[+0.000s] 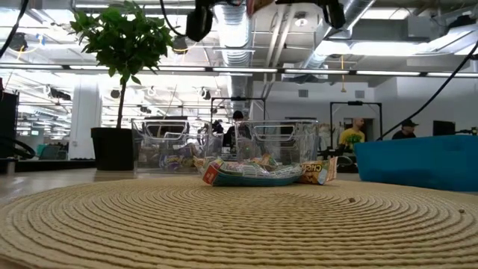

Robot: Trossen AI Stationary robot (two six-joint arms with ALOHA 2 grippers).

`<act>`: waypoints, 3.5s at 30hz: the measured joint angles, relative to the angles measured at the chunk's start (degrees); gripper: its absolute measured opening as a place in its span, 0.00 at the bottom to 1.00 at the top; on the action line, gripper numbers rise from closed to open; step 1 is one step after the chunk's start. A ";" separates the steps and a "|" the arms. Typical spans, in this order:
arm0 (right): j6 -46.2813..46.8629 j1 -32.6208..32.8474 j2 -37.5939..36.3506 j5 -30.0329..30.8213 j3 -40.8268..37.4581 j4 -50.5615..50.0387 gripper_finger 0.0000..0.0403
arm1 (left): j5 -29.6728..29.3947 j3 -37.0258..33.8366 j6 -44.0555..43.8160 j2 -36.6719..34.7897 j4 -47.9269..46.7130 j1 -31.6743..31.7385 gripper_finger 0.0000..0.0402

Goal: Pick and place Granola Bars by type
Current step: Put the red granola bar into the blue transparent bin

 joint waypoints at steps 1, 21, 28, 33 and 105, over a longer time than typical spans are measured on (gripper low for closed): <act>-0.14 -0.25 0.00 -0.25 0.00 0.55 0.37 | 0.13 0.00 0.34 0.00 0.65 0.01 0.00; -1.65 -2.52 0.01 -4.51 0.00 -0.26 0.08 | -5.30 0.02 0.65 0.00 -0.64 0.90 0.12; -0.32 -2.46 0.02 -11.79 0.00 -9.82 0.09 | -5.90 0.02 0.72 0.00 -4.74 2.62 0.33; 0.86 -2.50 0.02 -14.40 0.00 -25.39 0.07 | 8.19 0.02 7.15 0.00 -3.97 3.81 0.40; -7.58 3.66 -0.18 -13.67 -0.02 -47.89 0.52 | 3.89 13.13 8.53 32.16 -26.80 -4.17 0.34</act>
